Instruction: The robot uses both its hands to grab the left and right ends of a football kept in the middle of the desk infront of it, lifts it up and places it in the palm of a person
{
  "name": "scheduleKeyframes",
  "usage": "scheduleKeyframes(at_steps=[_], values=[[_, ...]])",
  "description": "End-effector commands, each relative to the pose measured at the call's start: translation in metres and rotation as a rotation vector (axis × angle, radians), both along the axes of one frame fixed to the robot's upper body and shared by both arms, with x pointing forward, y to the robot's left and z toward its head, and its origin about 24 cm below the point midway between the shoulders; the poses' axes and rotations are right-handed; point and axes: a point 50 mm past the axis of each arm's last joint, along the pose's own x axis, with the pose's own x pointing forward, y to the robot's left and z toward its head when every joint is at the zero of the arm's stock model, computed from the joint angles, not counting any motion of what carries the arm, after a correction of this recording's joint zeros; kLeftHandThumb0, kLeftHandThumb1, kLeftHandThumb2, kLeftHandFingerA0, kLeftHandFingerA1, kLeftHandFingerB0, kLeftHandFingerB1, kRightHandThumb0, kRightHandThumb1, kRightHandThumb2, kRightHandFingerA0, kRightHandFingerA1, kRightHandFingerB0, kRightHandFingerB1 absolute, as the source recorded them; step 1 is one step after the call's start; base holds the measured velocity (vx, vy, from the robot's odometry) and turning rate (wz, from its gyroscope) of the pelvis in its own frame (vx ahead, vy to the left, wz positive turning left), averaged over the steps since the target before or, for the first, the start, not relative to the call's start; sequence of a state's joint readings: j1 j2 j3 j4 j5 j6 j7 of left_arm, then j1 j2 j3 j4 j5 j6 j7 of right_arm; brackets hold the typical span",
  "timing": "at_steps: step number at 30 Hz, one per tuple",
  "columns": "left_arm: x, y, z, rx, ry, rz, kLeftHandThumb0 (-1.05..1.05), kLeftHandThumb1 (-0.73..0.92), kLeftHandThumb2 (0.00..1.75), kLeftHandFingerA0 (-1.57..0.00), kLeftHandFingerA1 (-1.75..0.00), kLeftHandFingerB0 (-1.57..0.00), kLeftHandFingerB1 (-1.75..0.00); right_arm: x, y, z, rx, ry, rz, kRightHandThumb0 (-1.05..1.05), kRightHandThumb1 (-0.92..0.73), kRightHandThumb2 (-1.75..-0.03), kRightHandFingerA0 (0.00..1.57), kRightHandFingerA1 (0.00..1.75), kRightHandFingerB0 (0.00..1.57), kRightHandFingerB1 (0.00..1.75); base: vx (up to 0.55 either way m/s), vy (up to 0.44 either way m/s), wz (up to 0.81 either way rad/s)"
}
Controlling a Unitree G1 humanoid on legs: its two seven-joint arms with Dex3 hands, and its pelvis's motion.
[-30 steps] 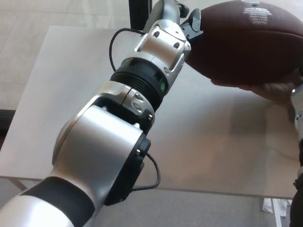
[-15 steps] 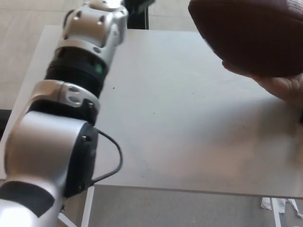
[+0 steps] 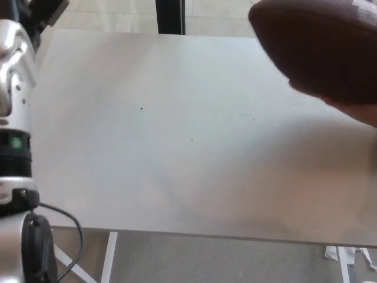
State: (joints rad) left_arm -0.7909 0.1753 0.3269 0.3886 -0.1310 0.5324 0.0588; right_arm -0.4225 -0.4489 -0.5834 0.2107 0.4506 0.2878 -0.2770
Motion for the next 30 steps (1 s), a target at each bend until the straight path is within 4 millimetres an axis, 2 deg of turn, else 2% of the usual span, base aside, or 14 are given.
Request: scheduleKeyframes(at_steps=[1, 4, 5, 6, 9, 14, 16, 17, 18, 22, 24, 26, 27, 30], values=[[-0.241, 0.123, 0.005, 0.217, -0.185, 0.251, -0.93, 0.72, 0.86, -0.28, -0.53, -0.08, -0.37, -0.194, -0.032, 0.042, -0.342, -0.036, 0.078, -0.85, -0.73, -1.13, 0.03, 0.51, 0.05, 0.37, 0.00, 0.000, 0.00], [-0.286, 0.138, -0.005, 0.295, -0.168, 0.352, -0.88, 0.72, 1.11, -0.29, -0.59, -0.04, -0.36, -0.229, -0.037, 0.031, -0.348, -0.025, -0.018, -0.79, -0.92, -0.70, 0.09, 0.56, 0.13, 0.38, 0.00, 0.000, 0.00], [-0.300, 0.142, -0.008, 0.305, -0.158, 0.381, -0.88, 0.74, 1.11, -0.27, -0.59, -0.05, -0.38, -0.238, -0.039, 0.027, -0.365, -0.007, -0.062, -0.37, -0.52, -1.12, 0.03, 0.55, 0.00, 0.50, 0.00, 0.000, 0.00], [-0.325, 0.151, -0.013, 0.312, -0.133, 0.449, -0.83, 0.92, 0.68, -0.29, -0.53, -0.08, -0.38, -0.254, -0.042, 0.018, -0.379, 0.024, -0.140, -0.37, -0.50, -1.11, 0.05, 0.56, 0.00, 0.50, 0.00, 0.000, 0.00], [-0.383, 0.188, -0.031, 0.320, -0.120, 0.647, -0.89, 0.74, 1.09, -0.28, -0.62, -0.05, -0.45, -0.295, -0.055, -0.013, -0.326, 0.050, -0.367, -0.83, -0.83, -0.65, 0.32, 0.60, 0.26, 0.41, 0.00, 0.000, 0.00], [-0.419, 0.216, -0.055, 0.266, -0.065, 0.822, -0.87, 0.85, 0.65, -0.53, -0.55, -0.19, -0.45, -0.313, -0.066, -0.041, -0.219, 0.116, -0.483, -0.74, -0.67, -1.03, 0.24, 0.66, 0.04, 0.48, 0.00, 0.000, 0.00], [-0.435, 0.218, -0.063, 0.227, -0.010, 0.921, -0.89, 0.87, 0.66, -0.52, -0.58, -0.22, -0.48, -0.313, -0.064, -0.055, -0.128, 0.120, -0.534, -0.69, -0.85, -0.65, 0.95, 1.55, 0.12, 0.43, 0.00, 0.000, 0.00], [-0.441, 0.220, -0.068, 0.200, 0.016, 0.958, -0.90, 0.73, 1.10, -0.47, -0.65, -0.19, -0.55, -0.313, -0.065, -0.063, -0.105, 0.145, -0.569, -0.36, -0.56, -1.11, 1.35, 1.31, 0.00, 0.51, 0.00, 0.000, 0.00], [-0.445, 0.221, -0.072, 0.191, 0.026, 0.969, -0.89, 0.75, 1.12, -0.43, -0.65, -0.13, -0.53, -0.310, -0.065, -0.069, -0.050, 0.145, -0.596, -0.68, -0.82, -0.64, 0.95, 1.47, 0.15, 0.44, 0.00, 0.000, 0.00], [-0.428, 0.230, -0.090, 0.123, 0.033, 1.008, -0.81, 0.86, 0.67, -0.44, -0.52, -0.04, -0.35, -0.278, -0.079, -0.081, 0.144, 0.161, -0.682, -0.72, -0.66, -1.00, 1.03, 1.26, 0.01, 0.36, 0.00, 0.000, 0.00], [-0.402, 0.232, -0.099, 0.122, 0.146, 0.972, -0.80, 0.67, 1.06, -0.27, -0.61, -0.02, -0.29, -0.252, -0.084, -0.077, 0.234, 0.176, -0.674, -0.70, -0.71, -1.02, 0.49, 0.94, 0.00, 0.22, 0.00, 0.000, 0.00], [-0.359, 0.227, -0.115, 0.067, 0.311, 0.816, -0.78, 0.84, 0.66, -0.17, -0.53, -0.03, -0.35, -0.213, -0.095, -0.073, 0.330, 0.164, -0.714, -0.68, -0.79, -0.64, 0.73, 1.75, 0.13, 0.50, 0.00, 0.000, 0.00], [-0.349, 0.224, -0.119, 0.046, 0.339, 0.781, -0.77, 0.64, 1.00, -0.22, -0.61, -0.02, -0.45, -0.204, -0.099, -0.075, 0.367, 0.143, -0.719, -0.73, -0.54, -0.92, 0.90, 1.34, 0.00, 0.50, 0.00, 0.000, 0.00], [-0.334, 0.215, -0.144, 0.028, 0.467, 0.662, -0.77, 0.59, 0.94, -0.32, -0.62, -0.13, -0.52, -0.196, -0.107, -0.081, 0.392, 0.159, -0.713, -0.61, -0.76, -0.66, 0.74, 1.75, 0.06, 0.20, 0.00, 0.000, 0.00]])
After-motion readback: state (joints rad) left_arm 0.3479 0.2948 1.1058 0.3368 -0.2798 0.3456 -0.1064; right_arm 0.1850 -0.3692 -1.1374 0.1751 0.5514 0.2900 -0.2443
